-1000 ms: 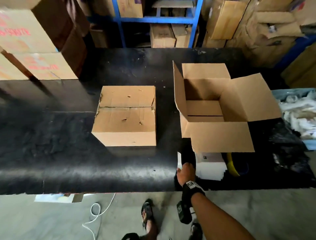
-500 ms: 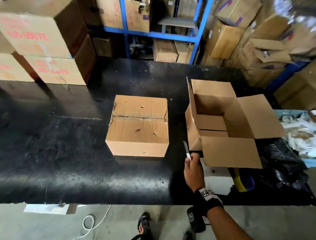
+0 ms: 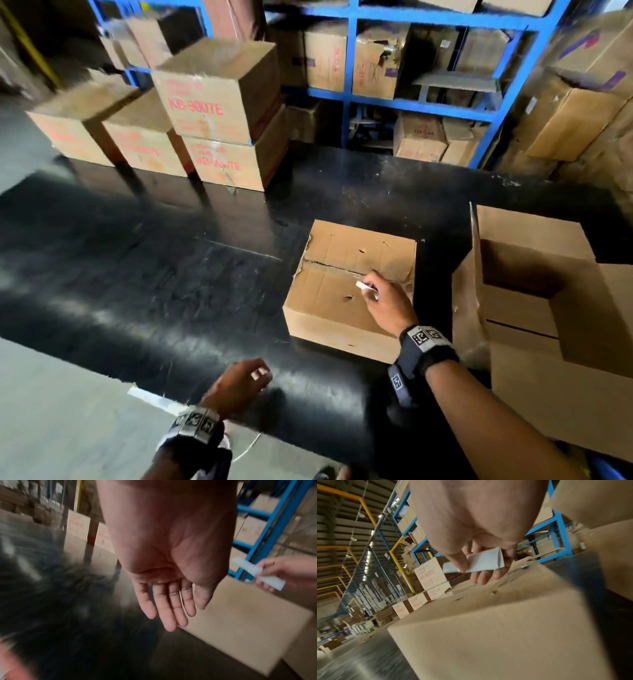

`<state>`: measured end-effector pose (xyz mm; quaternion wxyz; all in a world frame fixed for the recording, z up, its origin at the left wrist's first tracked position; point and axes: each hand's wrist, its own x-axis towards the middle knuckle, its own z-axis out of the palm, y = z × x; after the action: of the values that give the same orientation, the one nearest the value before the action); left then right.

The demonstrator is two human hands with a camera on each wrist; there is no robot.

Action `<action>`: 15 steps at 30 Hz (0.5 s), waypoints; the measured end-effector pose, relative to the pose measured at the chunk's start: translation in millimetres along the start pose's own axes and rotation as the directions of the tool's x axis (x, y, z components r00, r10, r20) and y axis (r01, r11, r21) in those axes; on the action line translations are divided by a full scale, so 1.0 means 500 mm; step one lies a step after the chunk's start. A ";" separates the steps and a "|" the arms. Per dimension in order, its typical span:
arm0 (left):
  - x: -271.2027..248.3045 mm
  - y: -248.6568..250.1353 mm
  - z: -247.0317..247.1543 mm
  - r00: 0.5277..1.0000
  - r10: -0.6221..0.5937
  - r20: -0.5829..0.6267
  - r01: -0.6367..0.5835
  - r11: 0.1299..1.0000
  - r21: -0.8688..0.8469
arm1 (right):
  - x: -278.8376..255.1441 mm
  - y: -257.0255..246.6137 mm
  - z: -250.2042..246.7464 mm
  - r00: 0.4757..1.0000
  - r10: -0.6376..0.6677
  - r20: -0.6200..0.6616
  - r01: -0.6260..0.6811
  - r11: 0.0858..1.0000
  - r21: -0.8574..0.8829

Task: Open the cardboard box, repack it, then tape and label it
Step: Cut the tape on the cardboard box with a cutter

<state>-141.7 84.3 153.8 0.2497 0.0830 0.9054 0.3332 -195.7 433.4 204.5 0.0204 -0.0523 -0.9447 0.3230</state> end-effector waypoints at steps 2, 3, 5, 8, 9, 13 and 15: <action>0.056 0.037 -0.044 0.994 0.038 -0.099 -0.041 0.999 -0.027 | 0.033 -0.010 0.006 0.997 0.000 0.072 0.002 1.000 -0.019; 0.081 0.061 -0.071 0.990 0.040 -0.135 -0.043 0.999 -0.021 | 0.052 -0.018 0.007 0.995 0.012 0.097 -0.011 1.000 -0.013; 0.141 0.109 -0.099 0.975 0.074 -0.208 -0.081 0.996 -0.024 | 0.088 -0.030 0.010 0.990 0.017 0.142 -0.016 1.000 -0.014; 0.219 0.154 -0.119 0.974 0.082 -0.213 -0.093 0.995 -0.041 | 0.130 -0.049 0.018 0.986 -0.004 0.164 0.011 0.999 -0.042; 0.243 0.159 -0.120 0.978 0.062 -0.199 -0.074 0.996 -0.051 | 0.140 -0.055 0.020 0.988 -0.007 0.152 0.015 0.999 -0.053; 0.317 0.158 -0.118 0.996 0.003 -0.094 -0.014 0.994 -0.111 | 0.168 -0.073 0.037 0.993 -0.003 0.122 0.008 0.999 -0.046; 0.350 0.147 -0.110 1.000 -0.009 -0.027 0.006 0.992 -0.127 | 0.179 -0.078 0.048 0.995 0.014 0.103 -0.009 0.999 -0.045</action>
<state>-321.4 164.7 167.7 0.2434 0.0591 0.8860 0.3901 -289.7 398.1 210.0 -0.0314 -0.0415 -0.9511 0.3045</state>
